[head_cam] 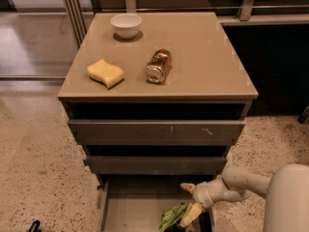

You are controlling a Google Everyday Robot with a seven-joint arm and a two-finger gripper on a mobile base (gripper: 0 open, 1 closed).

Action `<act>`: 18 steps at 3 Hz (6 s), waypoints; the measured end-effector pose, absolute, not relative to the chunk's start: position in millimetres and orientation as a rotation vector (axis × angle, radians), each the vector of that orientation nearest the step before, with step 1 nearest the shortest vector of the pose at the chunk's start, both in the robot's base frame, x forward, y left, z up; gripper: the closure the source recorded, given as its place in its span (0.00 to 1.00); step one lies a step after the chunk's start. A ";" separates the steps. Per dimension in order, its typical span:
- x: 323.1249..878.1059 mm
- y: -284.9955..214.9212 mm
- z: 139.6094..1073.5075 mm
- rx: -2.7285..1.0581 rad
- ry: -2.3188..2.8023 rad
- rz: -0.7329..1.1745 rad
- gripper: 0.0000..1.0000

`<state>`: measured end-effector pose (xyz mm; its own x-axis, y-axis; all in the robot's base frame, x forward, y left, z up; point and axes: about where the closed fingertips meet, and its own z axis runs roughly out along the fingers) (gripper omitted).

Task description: Pick green rice chip bag from bottom drawer and place on counter

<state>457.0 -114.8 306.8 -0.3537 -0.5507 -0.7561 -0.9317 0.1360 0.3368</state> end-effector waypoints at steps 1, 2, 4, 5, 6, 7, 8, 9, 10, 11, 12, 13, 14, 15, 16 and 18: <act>457.0 -112.8 298.1 -1.423 1.975 1.137 0.00; 455.3 -114.2 285.1 -1.414 1.998 1.165 0.00; 451.8 -119.8 269.1 -1.389 2.032 1.192 0.19; 451.7 -119.9 268.7 -1.389 2.033 1.192 0.42; 451.7 -119.9 268.7 -1.389 2.033 1.192 0.65; 451.6 -119.7 268.6 -1.389 2.033 1.193 0.89; 451.6 -119.5 268.5 -1.389 2.033 1.193 1.00; 453.5 -116.2 269.7 -1.400 2.033 1.194 1.00; 456.0 -113.8 271.2 -1.396 2.050 1.218 1.00; 455.6 -104.7 316.1 -1.474 1.991 1.175 1.00; 448.2 -108.1 394.7 -1.508 1.895 1.032 1.00; 441.8 -117.2 455.7 -1.505 1.839 0.898 1.00; 450.0 -126.9 524.3 -1.533 1.783 0.745 1.00; 450.0 -126.9 524.4 -1.533 1.783 0.745 1.00; 453.8 -128.4 539.3 -1.521 1.769 0.704 1.00; 473.1 -155.9 694.1 -1.509 1.621 0.356 1.00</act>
Offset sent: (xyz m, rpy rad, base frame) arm 0.0003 -0.0041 -0.0281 -0.0058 0.0694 0.0048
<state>473.1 -155.9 694.1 0.1113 -0.6650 -0.7385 -0.9133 0.2244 -0.3398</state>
